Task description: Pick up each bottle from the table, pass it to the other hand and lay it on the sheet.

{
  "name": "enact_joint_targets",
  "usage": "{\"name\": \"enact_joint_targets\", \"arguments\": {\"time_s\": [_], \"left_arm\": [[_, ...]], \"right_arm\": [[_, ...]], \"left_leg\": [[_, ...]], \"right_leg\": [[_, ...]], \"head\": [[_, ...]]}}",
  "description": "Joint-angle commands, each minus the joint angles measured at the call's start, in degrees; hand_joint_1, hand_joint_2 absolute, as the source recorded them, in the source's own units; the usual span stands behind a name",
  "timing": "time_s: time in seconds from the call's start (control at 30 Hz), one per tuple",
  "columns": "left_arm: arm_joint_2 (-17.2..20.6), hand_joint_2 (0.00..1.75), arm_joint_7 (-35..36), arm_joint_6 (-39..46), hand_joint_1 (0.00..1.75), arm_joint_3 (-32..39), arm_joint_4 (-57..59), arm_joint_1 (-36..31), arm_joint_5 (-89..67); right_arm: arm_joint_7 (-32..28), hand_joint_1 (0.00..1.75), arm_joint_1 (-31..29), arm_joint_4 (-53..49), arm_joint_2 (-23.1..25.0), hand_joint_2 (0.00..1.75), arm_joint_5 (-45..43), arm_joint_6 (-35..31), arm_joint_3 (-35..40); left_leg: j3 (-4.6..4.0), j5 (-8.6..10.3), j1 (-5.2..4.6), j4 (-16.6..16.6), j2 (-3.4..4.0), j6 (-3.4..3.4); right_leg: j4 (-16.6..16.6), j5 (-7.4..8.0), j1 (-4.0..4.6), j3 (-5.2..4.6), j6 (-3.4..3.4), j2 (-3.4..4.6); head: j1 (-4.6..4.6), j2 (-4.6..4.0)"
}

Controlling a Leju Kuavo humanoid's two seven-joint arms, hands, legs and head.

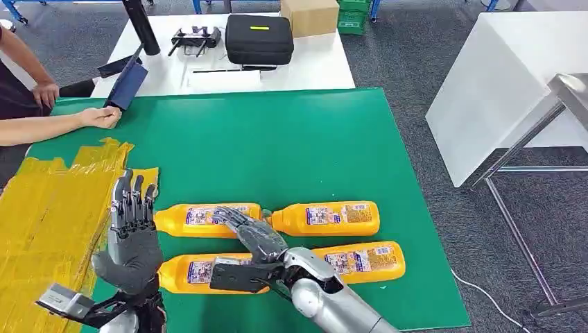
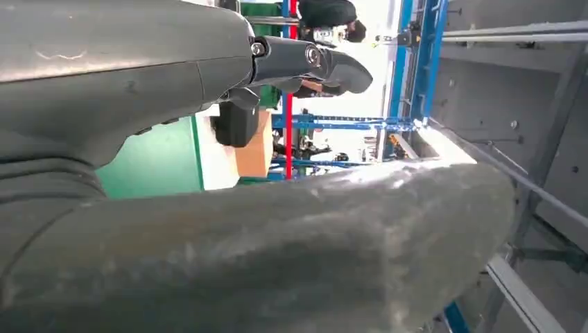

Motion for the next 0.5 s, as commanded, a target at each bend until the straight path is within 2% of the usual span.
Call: {"name": "enact_joint_targets", "arguments": {"time_s": [0.03, 0.33, 0.5], "left_arm": [[0.45, 0.0, -0.26, -0.29, 0.0, 0.33, 6.34, -3.68, 0.56], [0.46, 0.0, -0.28, -0.45, 0.0, 0.14, 7.4, -4.58, 0.76], [0.47, 0.0, -0.5, -0.77, 0.0, 0.12, 9.64, -5.77, 1.37]], "right_arm": [[0.95, 0.0, -6.82, 11.84, 1.6, 1.75, -0.49, 1.14, 5.79], [0.49, 0.0, -8.08, 14.01, 2.29, 1.75, -2.56, 3.62, 7.49], [-0.91, 0.0, -8.86, 15.02, 2.67, 1.75, -6.07, 7.68, 11.1]], "left_leg": [[0.32, -0.12, 0.06, -0.01, 0.08, -0.17], [0.33, -0.18, 0.08, 0.09, 0.11, -0.22], [0.29, -0.14, 0.07, 0.04, 0.08, -0.21]], "right_leg": [[-0.05, -0.11, 0.06, 0.34, -0.08, -0.01], [0.04, -0.16, 0.09, 0.37, -0.11, 0.0], [0.01, -0.13, 0.08, 0.32, -0.11, -0.02]], "head": [[0.0, 0.0], [0.0, 0.0], [0.0, 0.0]]}}
